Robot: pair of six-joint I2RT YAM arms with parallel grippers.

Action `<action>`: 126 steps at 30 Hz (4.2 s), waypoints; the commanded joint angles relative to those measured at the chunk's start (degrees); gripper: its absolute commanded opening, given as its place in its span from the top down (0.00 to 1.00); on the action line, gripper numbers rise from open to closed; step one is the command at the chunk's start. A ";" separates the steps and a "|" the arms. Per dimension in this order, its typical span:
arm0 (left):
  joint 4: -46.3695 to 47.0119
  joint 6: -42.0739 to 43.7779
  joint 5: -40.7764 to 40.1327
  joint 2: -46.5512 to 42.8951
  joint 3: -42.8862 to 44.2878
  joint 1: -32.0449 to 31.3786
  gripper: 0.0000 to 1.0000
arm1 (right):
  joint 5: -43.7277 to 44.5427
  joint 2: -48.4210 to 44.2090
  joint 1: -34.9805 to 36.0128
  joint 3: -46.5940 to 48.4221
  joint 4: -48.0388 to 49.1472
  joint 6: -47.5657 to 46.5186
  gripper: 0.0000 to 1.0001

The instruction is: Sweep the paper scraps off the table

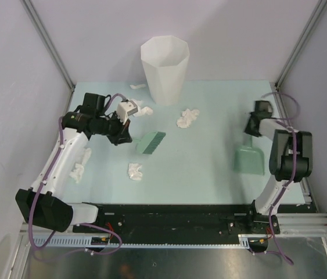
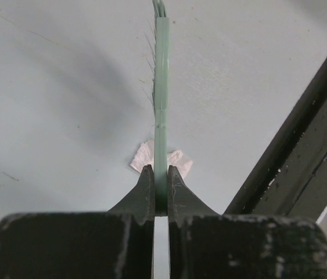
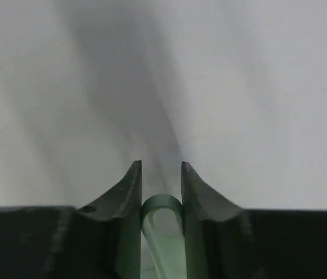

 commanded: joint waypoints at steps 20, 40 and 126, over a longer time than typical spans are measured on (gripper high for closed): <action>6.49 2.24 -1.85 -5.70 -2.46 23.89 1.00 | -40.26 0.06 64.37 0.09 8.61 -57.44 0.41; 7.19 2.07 -1.15 -4.48 -2.99 23.98 1.00 | -19.24 -16.74 74.92 -10.98 3.75 -4.71 0.61; 1.40 11.03 -56.84 -17.13 -12.73 23.98 1.00 | 11.42 -23.32 58.67 -7.47 -13.89 5.67 1.00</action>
